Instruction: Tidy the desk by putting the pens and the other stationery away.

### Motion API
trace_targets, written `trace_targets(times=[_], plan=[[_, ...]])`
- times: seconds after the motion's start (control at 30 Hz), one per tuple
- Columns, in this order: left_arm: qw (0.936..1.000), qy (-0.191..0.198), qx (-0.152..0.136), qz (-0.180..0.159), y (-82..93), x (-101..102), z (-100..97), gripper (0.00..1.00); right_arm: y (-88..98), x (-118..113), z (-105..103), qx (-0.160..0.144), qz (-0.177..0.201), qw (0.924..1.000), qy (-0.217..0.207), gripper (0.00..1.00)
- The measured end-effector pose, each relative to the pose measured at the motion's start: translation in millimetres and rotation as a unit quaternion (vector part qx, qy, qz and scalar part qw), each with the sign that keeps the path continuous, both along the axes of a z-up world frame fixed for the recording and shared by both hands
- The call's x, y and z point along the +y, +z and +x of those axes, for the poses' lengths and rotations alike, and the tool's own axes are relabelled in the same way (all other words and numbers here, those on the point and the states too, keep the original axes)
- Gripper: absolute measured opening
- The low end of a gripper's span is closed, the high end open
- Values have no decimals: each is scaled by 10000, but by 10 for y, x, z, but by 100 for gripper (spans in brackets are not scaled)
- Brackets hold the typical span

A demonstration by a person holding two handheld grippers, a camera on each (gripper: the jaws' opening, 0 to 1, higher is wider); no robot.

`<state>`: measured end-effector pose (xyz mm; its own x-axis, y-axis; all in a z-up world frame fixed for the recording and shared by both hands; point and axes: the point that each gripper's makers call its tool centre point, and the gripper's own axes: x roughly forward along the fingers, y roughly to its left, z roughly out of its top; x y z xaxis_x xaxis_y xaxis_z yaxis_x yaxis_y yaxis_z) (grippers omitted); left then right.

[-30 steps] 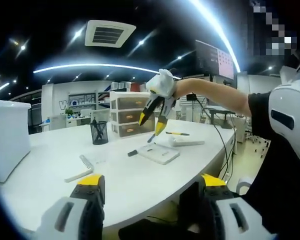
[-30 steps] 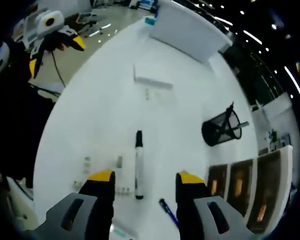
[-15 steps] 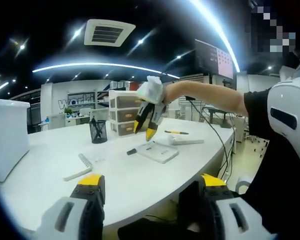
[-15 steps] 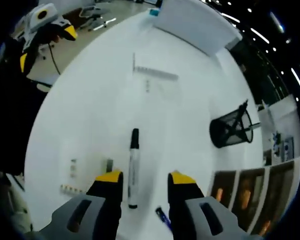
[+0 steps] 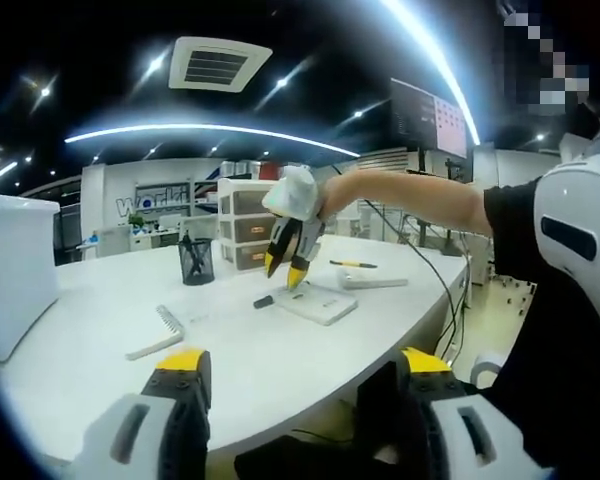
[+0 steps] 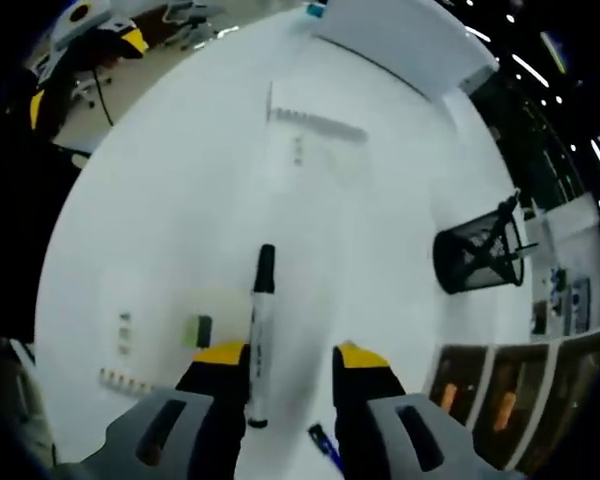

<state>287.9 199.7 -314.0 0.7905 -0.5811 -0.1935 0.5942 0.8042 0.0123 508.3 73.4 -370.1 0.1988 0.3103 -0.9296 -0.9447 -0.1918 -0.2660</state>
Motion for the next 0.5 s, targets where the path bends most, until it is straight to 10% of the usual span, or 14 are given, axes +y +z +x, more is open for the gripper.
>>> trace_targets(times=[0.5], plan=[[10000, 2, 47, 1, -31, 11, 16, 74, -130, -9, 56, 203, -53, 9998, -54, 24]])
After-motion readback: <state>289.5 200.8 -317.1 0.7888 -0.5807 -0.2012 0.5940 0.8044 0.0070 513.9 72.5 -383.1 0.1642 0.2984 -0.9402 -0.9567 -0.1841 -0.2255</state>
